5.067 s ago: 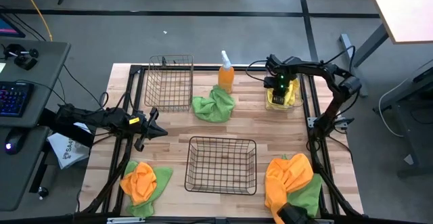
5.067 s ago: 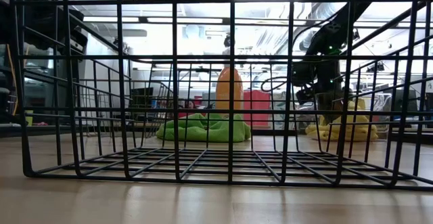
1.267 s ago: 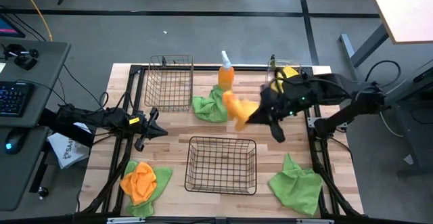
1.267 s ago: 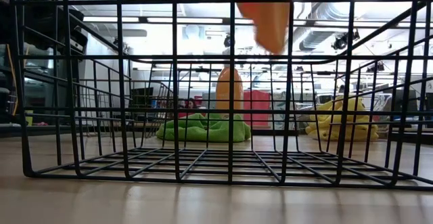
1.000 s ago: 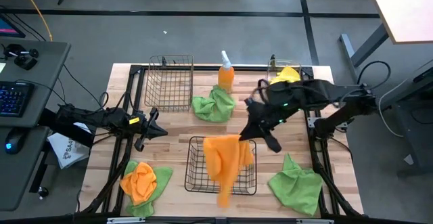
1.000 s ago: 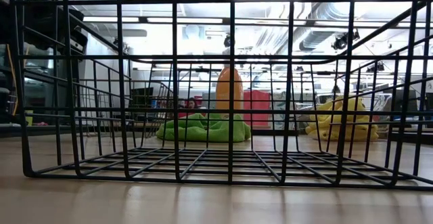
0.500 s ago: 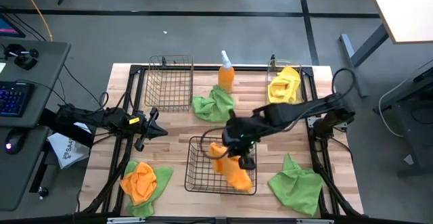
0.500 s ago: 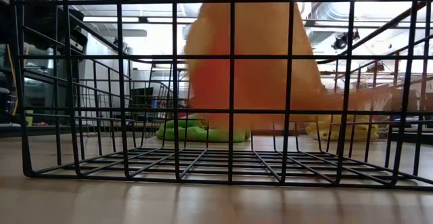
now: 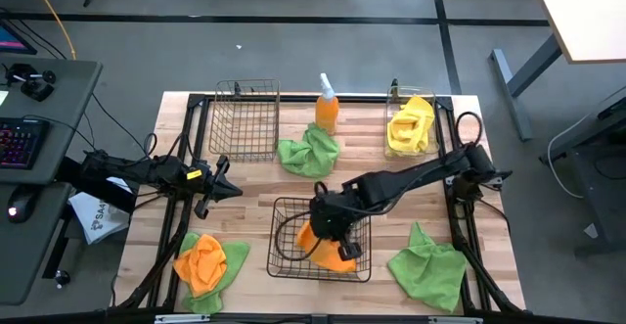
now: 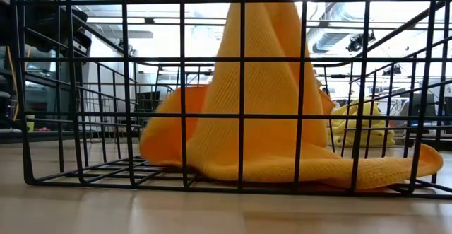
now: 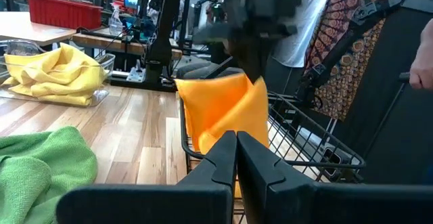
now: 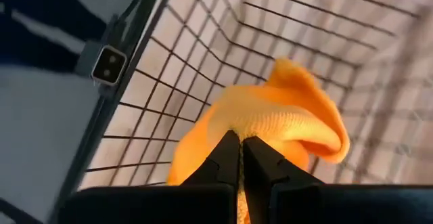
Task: Sort microfiber towel by color & place in baskets
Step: Put the right orange microfiber towel into the black wire basket, then put the orange microfiber towel into the black wire basket
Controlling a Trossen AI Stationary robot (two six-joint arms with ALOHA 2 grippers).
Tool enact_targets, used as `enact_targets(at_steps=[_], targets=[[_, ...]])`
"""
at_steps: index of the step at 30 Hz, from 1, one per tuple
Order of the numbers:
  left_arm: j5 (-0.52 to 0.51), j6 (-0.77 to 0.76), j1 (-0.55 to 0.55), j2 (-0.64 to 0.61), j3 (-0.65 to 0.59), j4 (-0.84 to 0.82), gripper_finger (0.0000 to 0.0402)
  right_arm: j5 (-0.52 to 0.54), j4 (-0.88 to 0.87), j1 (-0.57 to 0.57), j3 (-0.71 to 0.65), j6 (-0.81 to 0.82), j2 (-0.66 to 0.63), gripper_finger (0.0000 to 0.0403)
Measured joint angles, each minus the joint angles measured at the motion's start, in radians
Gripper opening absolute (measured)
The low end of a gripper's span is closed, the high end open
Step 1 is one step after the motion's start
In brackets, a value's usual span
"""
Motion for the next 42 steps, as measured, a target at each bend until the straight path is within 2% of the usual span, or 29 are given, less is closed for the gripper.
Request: enact_targets(at_steps=[3, 6, 12, 23, 26, 32, 37, 42], targets=[[0.000, 0.000, 0.000, 0.000, 0.000, 0.000, 0.0000, -0.003, 0.051, 0.001, 0.000, -0.132, 0.042, 0.0000], [0.000, 0.000, 0.000, 0.000, 0.000, 0.000, 0.0000, -0.004, 0.139, 0.001, 0.000, -0.174, 0.091, 0.0000], [0.000, 0.000, 0.000, 0.000, 0.000, 0.000, 0.0000, -0.024, 0.251, 0.015, 0.000, -0.122, 0.163, 0.0000], [0.000, 0.000, 0.000, 0.000, 0.000, 0.000, 0.0000, -0.009, 0.077, 0.017, 0.000, 0.120, 0.185, 0.0009], [0.000, 0.000, 0.000, 0.000, 0.000, 0.000, 0.0000, -0.025, 0.075, 0.013, 0.000, 0.157, 0.185, 0.0044], [0.000, 0.000, 0.000, 0.000, 0.000, 0.000, 0.0000, 0.001, 0.002, 0.005, 0.024, 0.220, 0.185, 0.0157], [0.000, 0.000, 0.000, 0.000, 0.000, 0.000, 0.0000, 0.009, -0.116, -0.010, 0.144, 0.225, 0.185, 0.0247], [0.000, 0.000, 0.000, 0.000, 0.000, 0.000, 0.0000, 0.059, -0.219, -0.026, 0.292, 0.344, 0.183, 0.0302]])
